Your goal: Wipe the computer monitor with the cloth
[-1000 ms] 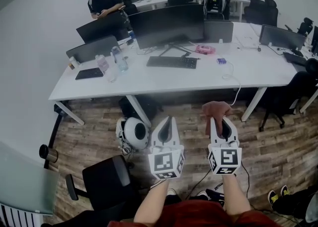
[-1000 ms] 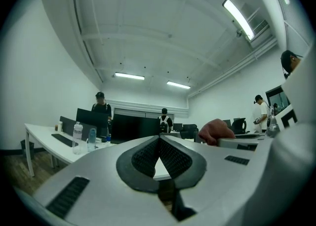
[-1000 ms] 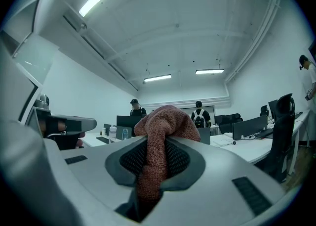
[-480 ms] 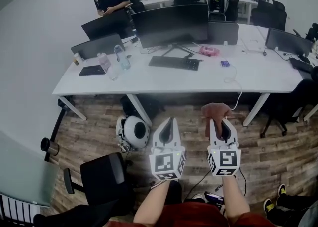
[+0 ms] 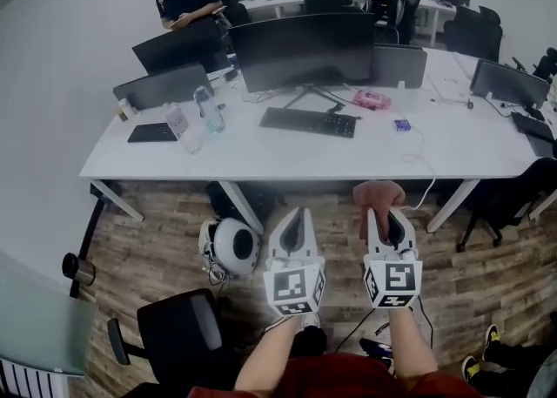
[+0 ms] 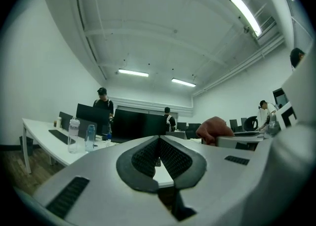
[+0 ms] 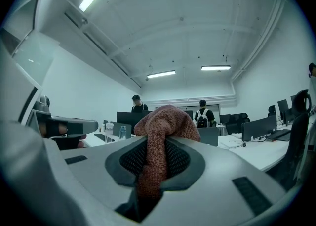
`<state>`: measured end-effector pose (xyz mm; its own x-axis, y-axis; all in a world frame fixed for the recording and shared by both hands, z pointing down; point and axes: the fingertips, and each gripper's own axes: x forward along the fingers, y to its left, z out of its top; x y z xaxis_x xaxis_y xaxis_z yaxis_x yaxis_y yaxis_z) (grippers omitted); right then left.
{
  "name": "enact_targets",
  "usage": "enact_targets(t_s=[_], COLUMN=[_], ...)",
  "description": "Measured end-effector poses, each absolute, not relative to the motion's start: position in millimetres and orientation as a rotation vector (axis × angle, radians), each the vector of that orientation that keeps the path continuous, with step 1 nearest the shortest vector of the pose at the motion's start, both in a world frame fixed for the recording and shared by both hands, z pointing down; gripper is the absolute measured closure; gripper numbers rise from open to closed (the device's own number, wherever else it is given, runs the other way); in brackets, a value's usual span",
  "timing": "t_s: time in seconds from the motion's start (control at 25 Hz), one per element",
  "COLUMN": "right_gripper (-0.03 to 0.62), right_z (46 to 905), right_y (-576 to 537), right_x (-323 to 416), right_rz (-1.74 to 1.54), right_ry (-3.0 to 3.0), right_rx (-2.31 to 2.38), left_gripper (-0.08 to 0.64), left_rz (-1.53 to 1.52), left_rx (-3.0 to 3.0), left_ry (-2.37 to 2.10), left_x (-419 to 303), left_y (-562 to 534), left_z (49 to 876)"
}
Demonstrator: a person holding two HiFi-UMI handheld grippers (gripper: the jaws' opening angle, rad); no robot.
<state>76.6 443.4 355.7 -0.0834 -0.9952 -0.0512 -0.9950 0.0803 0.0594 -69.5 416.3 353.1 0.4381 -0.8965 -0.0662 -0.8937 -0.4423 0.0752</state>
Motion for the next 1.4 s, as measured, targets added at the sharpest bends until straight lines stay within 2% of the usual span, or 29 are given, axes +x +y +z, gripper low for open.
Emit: enact_targets(t_s=[0.48, 0.88, 1.4], right_gripper=[0.516, 0.517, 0.517], right_z=[355.5, 347.2, 350.3], right_y=[341.4, 294.9, 209.2], right_x=[27.3, 7.5, 36.2], right_rz=[-0.129, -0.172, -0.200], right_ry=[-2.257, -2.225, -2.254], right_rx=[2.127, 2.137, 2.135], left_gripper=[0.537, 0.537, 0.537], left_rz=[-0.208, -0.251, -0.240], left_rx=[2.621, 2.615, 2.634], left_ry=[-1.635, -1.608, -1.641], left_x=[-131.0, -152.2, -122.7], left_y=[313.8, 265.5, 185.9], left_z=[346.1, 341.7, 341.9])
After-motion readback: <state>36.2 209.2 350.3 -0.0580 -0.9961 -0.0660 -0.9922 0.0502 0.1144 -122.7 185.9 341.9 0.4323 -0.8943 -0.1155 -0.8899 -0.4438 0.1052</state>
